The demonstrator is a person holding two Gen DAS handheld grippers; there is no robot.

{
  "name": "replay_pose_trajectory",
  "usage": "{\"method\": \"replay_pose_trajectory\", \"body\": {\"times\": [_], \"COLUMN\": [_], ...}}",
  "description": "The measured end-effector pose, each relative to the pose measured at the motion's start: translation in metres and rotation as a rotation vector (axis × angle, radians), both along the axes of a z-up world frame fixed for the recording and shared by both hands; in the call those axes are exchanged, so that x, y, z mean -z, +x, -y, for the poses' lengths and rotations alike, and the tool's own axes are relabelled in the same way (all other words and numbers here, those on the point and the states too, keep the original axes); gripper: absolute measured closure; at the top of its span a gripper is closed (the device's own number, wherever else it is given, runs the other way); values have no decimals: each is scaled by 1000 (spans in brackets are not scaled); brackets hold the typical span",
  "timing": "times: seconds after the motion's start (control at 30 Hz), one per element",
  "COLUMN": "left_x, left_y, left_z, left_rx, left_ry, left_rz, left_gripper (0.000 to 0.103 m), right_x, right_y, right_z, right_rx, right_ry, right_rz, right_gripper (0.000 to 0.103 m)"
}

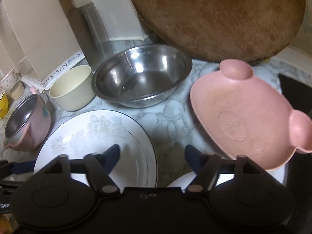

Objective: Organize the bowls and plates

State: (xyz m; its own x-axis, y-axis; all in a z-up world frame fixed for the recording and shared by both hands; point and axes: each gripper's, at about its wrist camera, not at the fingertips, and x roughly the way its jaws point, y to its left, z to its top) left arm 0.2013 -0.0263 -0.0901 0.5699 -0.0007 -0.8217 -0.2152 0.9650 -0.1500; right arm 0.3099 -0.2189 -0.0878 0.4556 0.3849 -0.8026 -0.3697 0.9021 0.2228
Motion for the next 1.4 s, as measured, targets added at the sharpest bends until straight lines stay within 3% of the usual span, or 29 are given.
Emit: {"method": "replay_pose_trajectory", "body": {"times": [0.4,0.63,1.23,1.4], "left_x": [3,1,-2,-6], "left_y": [-4,-9,-30,-33], "left_z": [-15,-16,-26,-27], "left_rx": [-38,-29,-10,-7], "left_ry": [-35,-16,14,57], "left_rz": [-37,-30,-39,-26], "left_gripper": [78,82,82,82], "right_x": [5,3,0,-2], "right_y": [-1,-6,-45,-48], "right_z": [1,0,-7,-3], "right_rx": [-16,-1,-29,-9], "right_ry": [29,3,-27,-25], "right_rz": [-55,-39,-36,-25], "right_gripper": [79,86,87,76]}}
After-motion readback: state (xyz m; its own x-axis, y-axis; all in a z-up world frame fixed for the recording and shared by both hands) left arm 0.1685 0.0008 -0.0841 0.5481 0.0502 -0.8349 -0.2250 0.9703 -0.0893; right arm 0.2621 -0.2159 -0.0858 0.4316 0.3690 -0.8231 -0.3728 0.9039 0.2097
